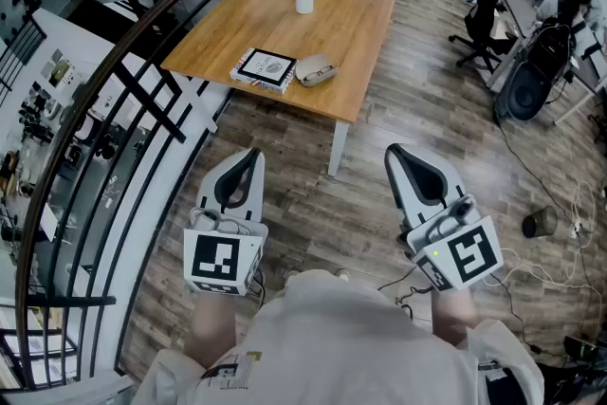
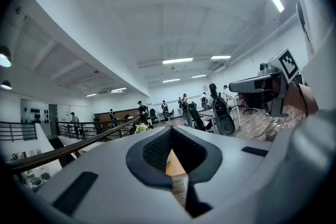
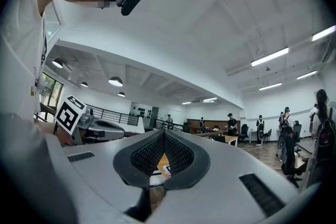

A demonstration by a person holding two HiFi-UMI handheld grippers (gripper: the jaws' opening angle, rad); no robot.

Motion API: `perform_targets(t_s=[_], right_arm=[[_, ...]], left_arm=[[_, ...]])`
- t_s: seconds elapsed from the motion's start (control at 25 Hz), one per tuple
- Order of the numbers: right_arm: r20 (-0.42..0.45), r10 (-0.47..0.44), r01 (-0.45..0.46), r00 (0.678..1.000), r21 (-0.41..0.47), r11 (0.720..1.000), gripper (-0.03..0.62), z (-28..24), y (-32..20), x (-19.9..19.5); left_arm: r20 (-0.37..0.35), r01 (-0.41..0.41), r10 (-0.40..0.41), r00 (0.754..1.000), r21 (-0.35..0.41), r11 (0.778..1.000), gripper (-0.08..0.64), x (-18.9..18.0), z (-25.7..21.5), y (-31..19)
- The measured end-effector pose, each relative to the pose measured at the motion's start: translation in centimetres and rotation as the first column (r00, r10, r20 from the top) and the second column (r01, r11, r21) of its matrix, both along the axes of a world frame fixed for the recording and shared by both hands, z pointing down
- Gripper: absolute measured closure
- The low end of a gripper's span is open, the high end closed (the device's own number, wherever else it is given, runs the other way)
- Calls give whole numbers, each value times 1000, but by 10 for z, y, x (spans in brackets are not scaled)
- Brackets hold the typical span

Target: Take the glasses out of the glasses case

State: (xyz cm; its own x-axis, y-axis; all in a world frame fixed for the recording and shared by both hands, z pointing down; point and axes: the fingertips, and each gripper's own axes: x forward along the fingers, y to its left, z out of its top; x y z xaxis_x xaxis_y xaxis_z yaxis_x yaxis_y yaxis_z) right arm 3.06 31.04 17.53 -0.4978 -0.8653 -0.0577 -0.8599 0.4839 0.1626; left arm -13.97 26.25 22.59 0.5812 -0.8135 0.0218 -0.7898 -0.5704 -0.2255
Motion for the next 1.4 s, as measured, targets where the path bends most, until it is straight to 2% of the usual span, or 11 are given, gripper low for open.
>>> perform_targets(t_s=[0.16,0.4,0.56,0.68,0.84,0.88,0.92,0.96,1.28,1.4], right_arm=[[31,21,-21,999,-6,1000,568,4,-6,11],[20,7,-7,1000,-9,1000,568,1,-5,14],[35,-8,8,999,-18,1000,568,5,-3,16],[46,-9,10,999,-23,1000,568,5,0,21],[76,-14,16,997,-33,999,563,7,3,29],[75,-15,18,997,-44,999,506,10,3,31],[70,-15,19,997,-56,998,358,13,3,33],[65,-12,16,998,-63,998,313,16,3,36],[66,-33,38,997,-81,996,311,31,13,65],[67,-38,43,997,-75,996,307,35,17,79]], left_arm=[[9,8,-8,1000,1,1000,543,5,5,-5],[28,-36,36,999,14,999,543,19,-2,1],[-14,-43,43,999,9,999,543,21,-4,4],[3,-41,41,999,27,999,543,24,-9,7],[-5,-43,43,999,-2,999,543,30,-4,9],[-2,-41,41,999,-8,999,543,32,-2,10],[2,-43,43,999,-13,999,543,35,0,11],[8,-47,47,999,-16,999,543,39,2,12],[5,-21,21,1000,-25,999,543,62,13,22],[38,-14,14,999,5,1000,543,74,14,29]])
